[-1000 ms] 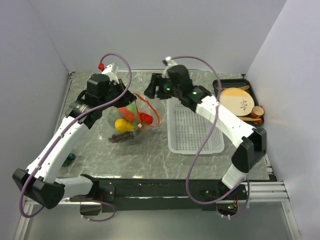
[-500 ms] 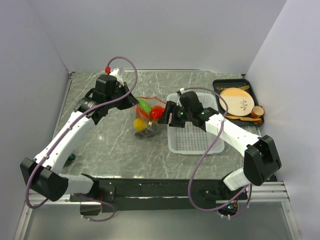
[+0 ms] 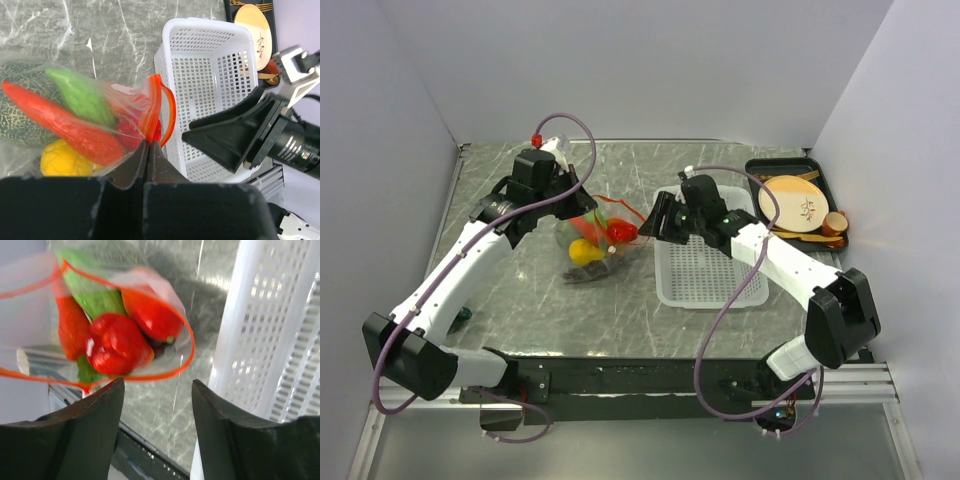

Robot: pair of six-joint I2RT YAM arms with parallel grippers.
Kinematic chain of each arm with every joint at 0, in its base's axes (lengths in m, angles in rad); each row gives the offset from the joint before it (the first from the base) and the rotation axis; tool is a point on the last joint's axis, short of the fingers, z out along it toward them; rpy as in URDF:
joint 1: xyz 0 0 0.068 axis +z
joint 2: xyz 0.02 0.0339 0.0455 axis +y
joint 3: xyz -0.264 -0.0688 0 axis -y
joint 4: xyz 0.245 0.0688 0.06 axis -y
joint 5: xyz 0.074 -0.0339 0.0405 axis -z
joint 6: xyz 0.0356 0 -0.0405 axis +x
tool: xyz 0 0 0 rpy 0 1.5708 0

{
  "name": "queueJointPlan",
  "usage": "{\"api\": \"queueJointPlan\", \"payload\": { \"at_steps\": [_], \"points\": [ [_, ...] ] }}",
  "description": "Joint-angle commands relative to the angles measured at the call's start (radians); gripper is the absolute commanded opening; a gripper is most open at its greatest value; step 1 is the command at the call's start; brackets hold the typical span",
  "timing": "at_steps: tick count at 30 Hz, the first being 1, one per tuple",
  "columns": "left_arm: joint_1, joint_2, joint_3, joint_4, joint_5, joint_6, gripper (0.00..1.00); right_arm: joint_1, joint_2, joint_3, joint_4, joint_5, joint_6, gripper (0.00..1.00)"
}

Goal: Place the food in the zip-top bag and seal the zipper
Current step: Adjust the zipper food storage bag at the center of the board.

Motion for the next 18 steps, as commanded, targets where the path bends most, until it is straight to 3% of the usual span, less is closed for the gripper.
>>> {"api": "queueJointPlan", "payload": {
  "at_steps": [1, 2, 18],
  "points": [
    [0.001, -0.008, 0.021, 0.078, 0.023, 0.004, 0.01, -0.014, 0.037, 0.056, 0.015, 0.004, 0.007, 0.54],
    [0.001, -0.007, 0.02, 0.08, 0.027, 0.003, 0.01, -0.016, 0.042, 0.053, 0.022, 0.002, 0.022, 0.5],
    [0.001, -0.022, 0.008, 0.055, -0.029, 0.001, 0.01, -0.016, 0.023, 0.023, 0.006, 0.042, 0.045, 0.52]
  ]
}}
